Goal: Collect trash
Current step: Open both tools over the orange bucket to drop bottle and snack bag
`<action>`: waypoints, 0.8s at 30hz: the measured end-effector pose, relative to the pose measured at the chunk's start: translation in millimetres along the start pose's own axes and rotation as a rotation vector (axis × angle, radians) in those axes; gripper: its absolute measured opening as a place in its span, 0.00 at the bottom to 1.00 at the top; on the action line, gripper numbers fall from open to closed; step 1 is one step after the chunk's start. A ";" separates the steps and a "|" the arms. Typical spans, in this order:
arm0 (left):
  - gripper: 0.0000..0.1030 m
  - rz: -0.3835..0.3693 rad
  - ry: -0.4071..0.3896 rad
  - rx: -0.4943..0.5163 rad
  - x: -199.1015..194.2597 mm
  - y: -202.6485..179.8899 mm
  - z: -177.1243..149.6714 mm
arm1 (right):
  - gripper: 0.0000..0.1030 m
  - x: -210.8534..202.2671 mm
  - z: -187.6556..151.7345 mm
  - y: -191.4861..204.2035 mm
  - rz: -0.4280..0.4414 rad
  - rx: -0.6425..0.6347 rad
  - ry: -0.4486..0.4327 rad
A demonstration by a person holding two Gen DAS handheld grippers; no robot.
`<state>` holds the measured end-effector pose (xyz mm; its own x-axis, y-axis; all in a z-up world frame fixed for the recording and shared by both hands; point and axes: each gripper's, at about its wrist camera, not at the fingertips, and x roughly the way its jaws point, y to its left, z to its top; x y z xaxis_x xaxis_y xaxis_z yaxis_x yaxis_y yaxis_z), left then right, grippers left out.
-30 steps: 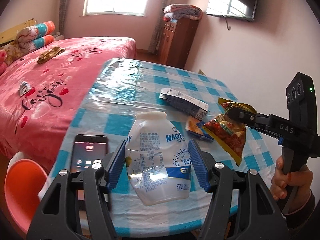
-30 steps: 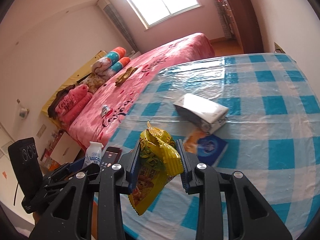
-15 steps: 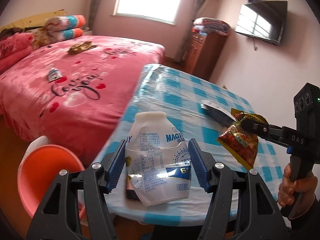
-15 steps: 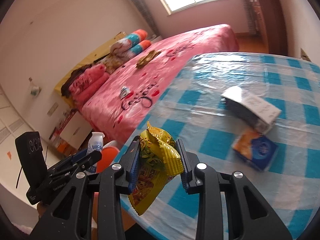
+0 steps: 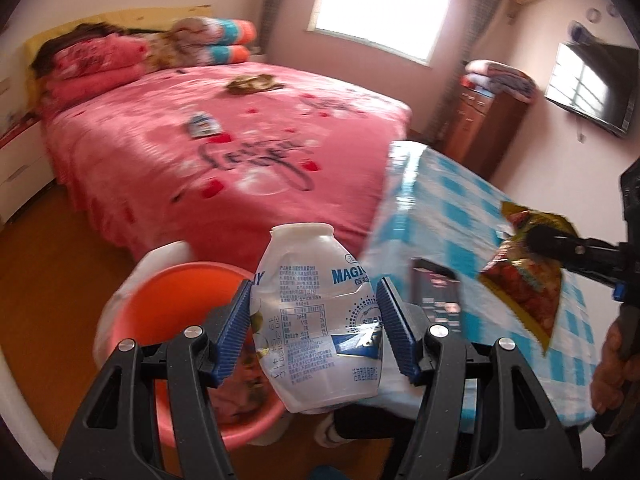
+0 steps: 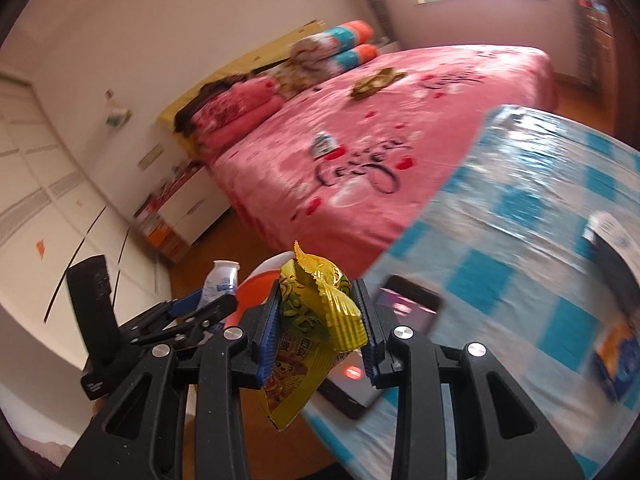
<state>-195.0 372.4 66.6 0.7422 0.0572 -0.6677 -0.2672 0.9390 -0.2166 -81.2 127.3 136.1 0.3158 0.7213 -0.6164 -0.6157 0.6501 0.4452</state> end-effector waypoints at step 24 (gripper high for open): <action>0.67 0.163 0.106 -0.271 35.5 127.5 -36.7 | 0.41 146.1 4.8 110.2 0.058 -0.214 0.220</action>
<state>-225.2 481.7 -10.8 0.6118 0.1503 -0.7766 -0.5414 0.7954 -0.2725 -99.5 305.4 98.2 0.1261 0.6715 -0.7302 -0.7734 0.5275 0.3516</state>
